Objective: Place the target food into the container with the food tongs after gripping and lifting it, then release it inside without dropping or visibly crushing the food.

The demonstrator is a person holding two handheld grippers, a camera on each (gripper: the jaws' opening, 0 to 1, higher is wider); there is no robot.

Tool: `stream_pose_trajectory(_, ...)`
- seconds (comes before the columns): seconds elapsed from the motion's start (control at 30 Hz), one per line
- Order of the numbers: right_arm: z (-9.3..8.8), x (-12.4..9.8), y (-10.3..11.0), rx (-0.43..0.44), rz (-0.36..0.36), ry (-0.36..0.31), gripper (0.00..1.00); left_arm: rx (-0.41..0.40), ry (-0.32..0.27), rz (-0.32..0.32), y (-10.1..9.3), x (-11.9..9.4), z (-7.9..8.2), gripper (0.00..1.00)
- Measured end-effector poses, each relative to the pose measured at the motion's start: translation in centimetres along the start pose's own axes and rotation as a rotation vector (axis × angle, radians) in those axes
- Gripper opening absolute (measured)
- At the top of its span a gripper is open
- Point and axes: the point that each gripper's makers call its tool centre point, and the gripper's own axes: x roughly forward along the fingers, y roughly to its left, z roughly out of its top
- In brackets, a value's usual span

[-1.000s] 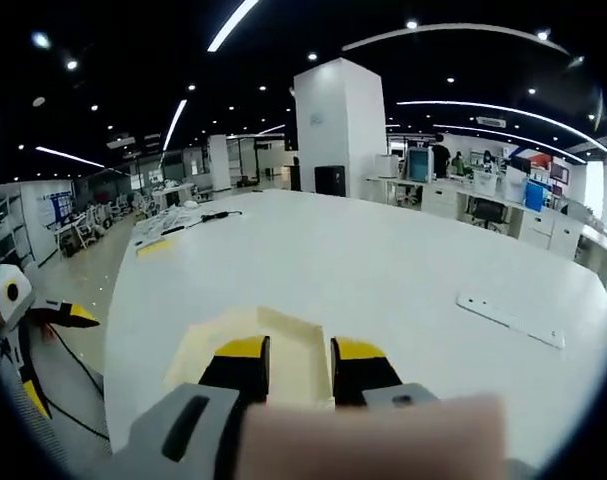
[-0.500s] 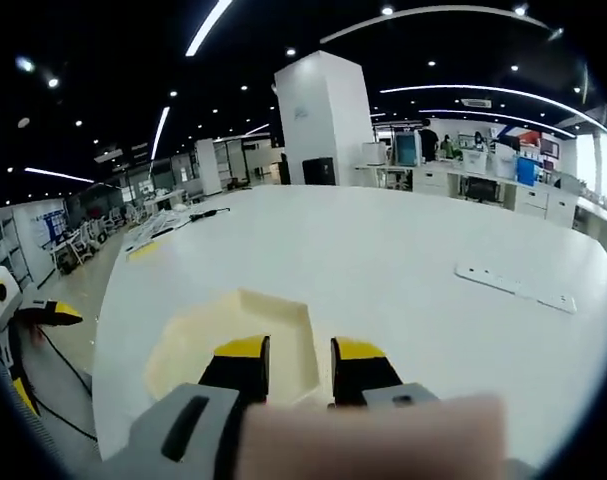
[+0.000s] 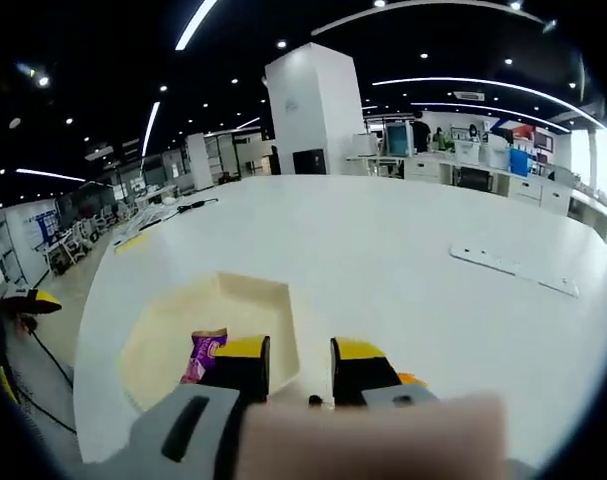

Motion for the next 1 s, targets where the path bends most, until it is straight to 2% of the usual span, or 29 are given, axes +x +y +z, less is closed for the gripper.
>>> stream_pose_trajectory(0.13,-0.7,0.3,-0.2,0.001,-0.014,0.004,0.23,0.0,0.0,0.002,0.0,0.0,0.0,1.0)
stream_pose_trajectory(0.2,-0.4,0.2,-0.3,0.021,-0.008,-0.008,0.23,0.0,0.001,0.002,0.0,0.0,0.0,1.0)
stream_pose_trajectory(0.43,-0.2,0.3,-0.6,-0.021,-0.032,-0.011,0.24,-0.001,0.001,0.002,0.0,0.0,0.0,1.0)
stream_pose_trajectory(0.5,-0.5,0.3,-0.8,-0.059,-0.045,0.007,0.24,-0.001,0.001,0.001,0.0,0.0,0.0,1.0)
stream_pose_trajectory(0.63,-1.3,0.5,-0.7,-0.077,-0.052,0.031,0.24,-0.002,0.001,0.002,0.0,0.0,0.0,0.99)
stream_pose_trajectory(1.0,-1.4,1.0,-0.6,-0.049,-0.068,0.024,0.22,-0.003,0.003,0.002,0.0,0.0,0.0,0.99)
